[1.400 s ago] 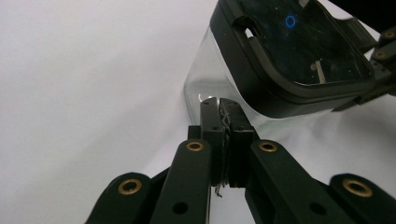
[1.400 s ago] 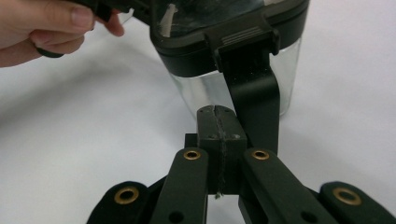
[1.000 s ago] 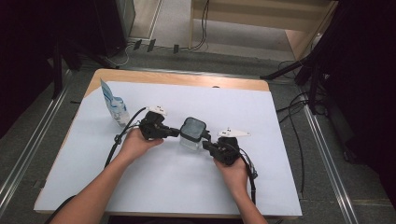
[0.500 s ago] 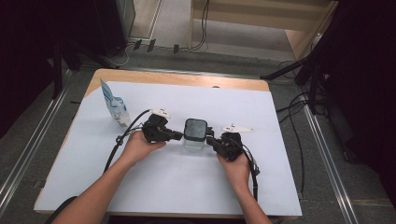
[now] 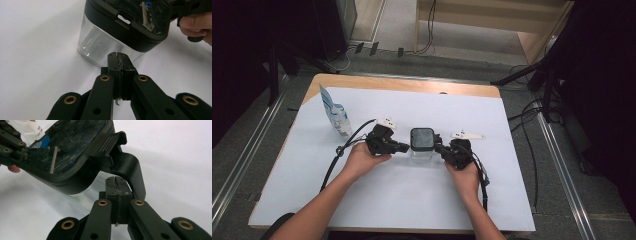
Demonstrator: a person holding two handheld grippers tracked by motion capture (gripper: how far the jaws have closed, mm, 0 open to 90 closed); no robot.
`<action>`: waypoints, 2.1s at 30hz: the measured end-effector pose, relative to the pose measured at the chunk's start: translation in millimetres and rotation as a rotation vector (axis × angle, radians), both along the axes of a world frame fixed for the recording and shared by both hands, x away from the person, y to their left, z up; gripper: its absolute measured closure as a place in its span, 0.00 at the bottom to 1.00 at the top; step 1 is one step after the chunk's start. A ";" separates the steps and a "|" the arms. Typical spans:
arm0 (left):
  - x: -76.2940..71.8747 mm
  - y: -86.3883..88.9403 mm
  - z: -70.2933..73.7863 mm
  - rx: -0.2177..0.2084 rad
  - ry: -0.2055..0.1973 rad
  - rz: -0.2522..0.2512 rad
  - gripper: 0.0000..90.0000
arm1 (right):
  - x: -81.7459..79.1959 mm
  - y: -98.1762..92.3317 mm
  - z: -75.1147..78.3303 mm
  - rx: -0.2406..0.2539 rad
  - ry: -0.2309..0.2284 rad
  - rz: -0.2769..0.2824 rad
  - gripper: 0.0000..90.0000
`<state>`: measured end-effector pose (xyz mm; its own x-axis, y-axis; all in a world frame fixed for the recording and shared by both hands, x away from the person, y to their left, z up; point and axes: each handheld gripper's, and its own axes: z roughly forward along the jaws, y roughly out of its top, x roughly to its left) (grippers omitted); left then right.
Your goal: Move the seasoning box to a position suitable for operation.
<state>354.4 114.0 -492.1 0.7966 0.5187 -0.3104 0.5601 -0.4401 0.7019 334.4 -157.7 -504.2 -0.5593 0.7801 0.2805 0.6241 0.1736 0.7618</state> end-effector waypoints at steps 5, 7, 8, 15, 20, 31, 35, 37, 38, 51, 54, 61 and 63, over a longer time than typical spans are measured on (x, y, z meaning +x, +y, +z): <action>-3.6 -0.8 -1.0 -0.005 0.005 -0.001 1.00 | 3.8 0.8 2.0 -0.013 0.002 0.006 1.00; -4.0 -1.1 -0.9 -0.002 0.001 -0.001 1.00 | 4.4 1.1 2.1 -0.015 0.001 0.004 1.00; -4.3 -1.1 -1.1 -0.004 0.000 0.000 1.00 | 5.0 1.6 2.2 -0.013 0.005 -0.001 1.00; -3.1 1.6 -1.8 -0.008 0.004 -0.001 0.99 | 4.9 2.5 2.6 -0.014 0.009 0.000 1.00; -0.3 4.9 -1.4 -0.020 0.002 0.022 1.00 | 3.1 4.2 2.6 -0.016 0.005 0.008 1.00; -4.9 17.2 10.4 0.003 -0.026 -0.010 0.78 | -4.8 -4.6 9.3 -0.044 -0.001 0.074 0.90; -5.2 23.7 12.8 -0.031 -0.017 -0.005 0.68 | -8.5 -13.9 14.2 -0.029 0.012 0.112 0.80; -6.2 26.3 13.4 -0.028 -0.022 -0.012 0.65 | -8.3 -18.7 14.0 -0.026 0.010 0.123 0.75; -7.3 28.0 13.7 -0.033 -0.034 -0.012 0.63 | -7.1 -24.9 12.4 -0.019 -0.001 0.136 0.72; -8.3 31.3 17.1 -0.082 0.021 -0.025 0.37 | 0.0 -27.5 11.2 -0.015 -0.005 0.156 0.61; -7.9 31.0 17.3 -0.089 0.013 -0.031 0.29 | -0.2 -27.3 11.3 -0.021 -0.006 0.156 0.61; -4.6 29.5 15.7 -0.097 0.007 -0.025 0.25 | 0.3 -29.3 11.8 -0.017 -0.001 0.147 0.63; -3.7 29.3 15.4 -0.091 0.008 -0.030 0.25 | 0.4 -28.9 11.9 -0.009 -0.001 0.146 0.64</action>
<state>350.6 143.4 -476.7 0.8086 0.4643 -0.3614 0.5534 -0.3914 0.7352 334.8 -186.6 -492.3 -0.6674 0.6930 0.2728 0.5908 0.2696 0.7604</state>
